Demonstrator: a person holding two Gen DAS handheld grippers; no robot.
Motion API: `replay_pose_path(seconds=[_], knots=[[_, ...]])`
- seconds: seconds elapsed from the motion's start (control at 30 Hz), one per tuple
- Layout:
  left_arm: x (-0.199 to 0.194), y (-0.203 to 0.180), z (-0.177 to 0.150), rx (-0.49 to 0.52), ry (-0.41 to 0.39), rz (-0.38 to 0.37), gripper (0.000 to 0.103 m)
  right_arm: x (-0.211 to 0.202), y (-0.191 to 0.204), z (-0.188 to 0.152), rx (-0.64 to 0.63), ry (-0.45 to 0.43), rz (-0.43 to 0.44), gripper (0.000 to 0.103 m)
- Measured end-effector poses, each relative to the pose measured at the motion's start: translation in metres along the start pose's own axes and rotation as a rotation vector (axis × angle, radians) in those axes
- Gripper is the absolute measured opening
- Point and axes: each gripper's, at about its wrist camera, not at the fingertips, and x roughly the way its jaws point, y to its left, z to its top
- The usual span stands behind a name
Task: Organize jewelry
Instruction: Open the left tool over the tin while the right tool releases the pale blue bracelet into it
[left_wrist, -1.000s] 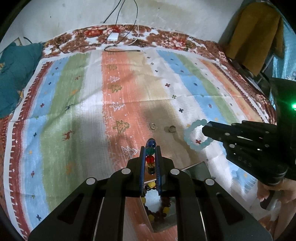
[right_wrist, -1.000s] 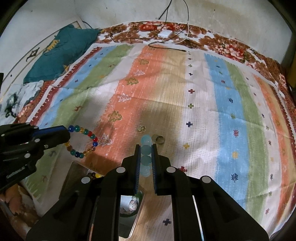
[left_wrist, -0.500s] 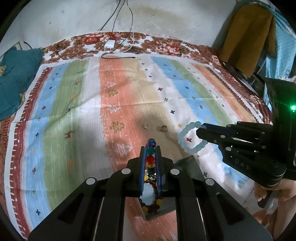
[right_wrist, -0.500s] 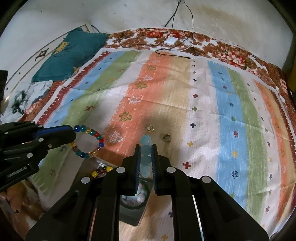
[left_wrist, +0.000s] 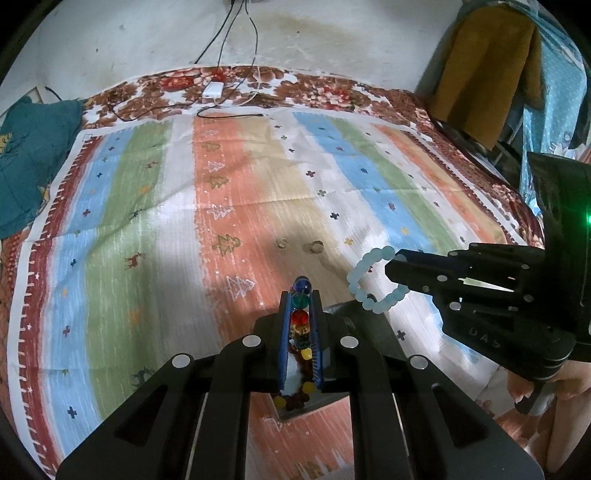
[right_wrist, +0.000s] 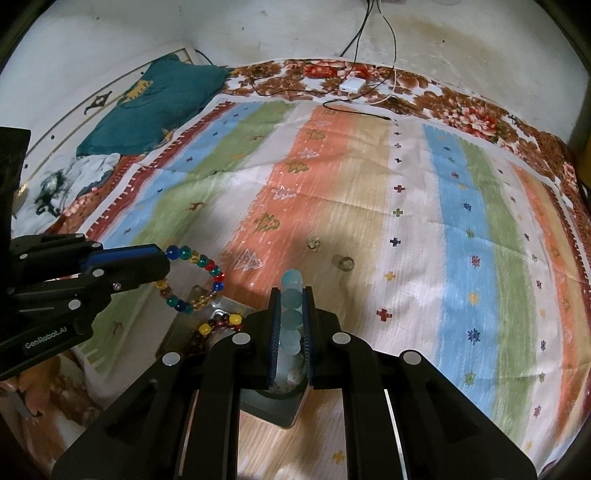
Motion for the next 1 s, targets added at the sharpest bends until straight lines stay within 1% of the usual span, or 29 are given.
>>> replay_pose_path(seconds=[0.53, 0.63, 0.73, 0.8, 0.83, 0.87, 0.9, 0.93, 1.0], knots=[[-0.008, -0.011, -0.024, 0.003, 0.006, -0.002, 0.009, -0.007, 0.01, -0.026, -0.012, 0.019, 0.016, 0.012], [-0.007, -0.013, -0.027, -0.002, 0.012, -0.006, 0.009, -0.006, 0.012, -0.028, -0.01, 0.024, 0.025, 0.012], [-0.004, -0.014, -0.029, -0.004, 0.035, -0.011, 0.01, -0.004, 0.014, -0.03, -0.012, 0.035, 0.032, 0.012], [-0.001, -0.012, -0.03, -0.014, 0.045, -0.002, 0.016, 0.0, 0.013, -0.031, -0.002, 0.057, 0.036, 0.014], [-0.001, -0.009, -0.028, -0.026, 0.042, 0.004, 0.027, 0.001, 0.012, -0.031, 0.0, 0.062, 0.029, 0.023], [-0.001, -0.006, -0.027, -0.044, 0.032, 0.01, 0.031, 0.002, 0.01, -0.031, 0.007, 0.061, 0.016, 0.034], [-0.002, -0.002, -0.026, -0.061, 0.026, 0.014, 0.032, 0.001, 0.008, -0.031, 0.013, 0.055, 0.007, 0.037], [-0.002, 0.002, -0.025, -0.074, 0.026, 0.014, 0.034, 0.001, 0.006, -0.03, 0.018, 0.051, 0.002, 0.039], [0.0, 0.009, -0.024, -0.104, 0.031, 0.01, 0.04, 0.0, 0.003, -0.03, 0.033, 0.05, -0.001, 0.04]])
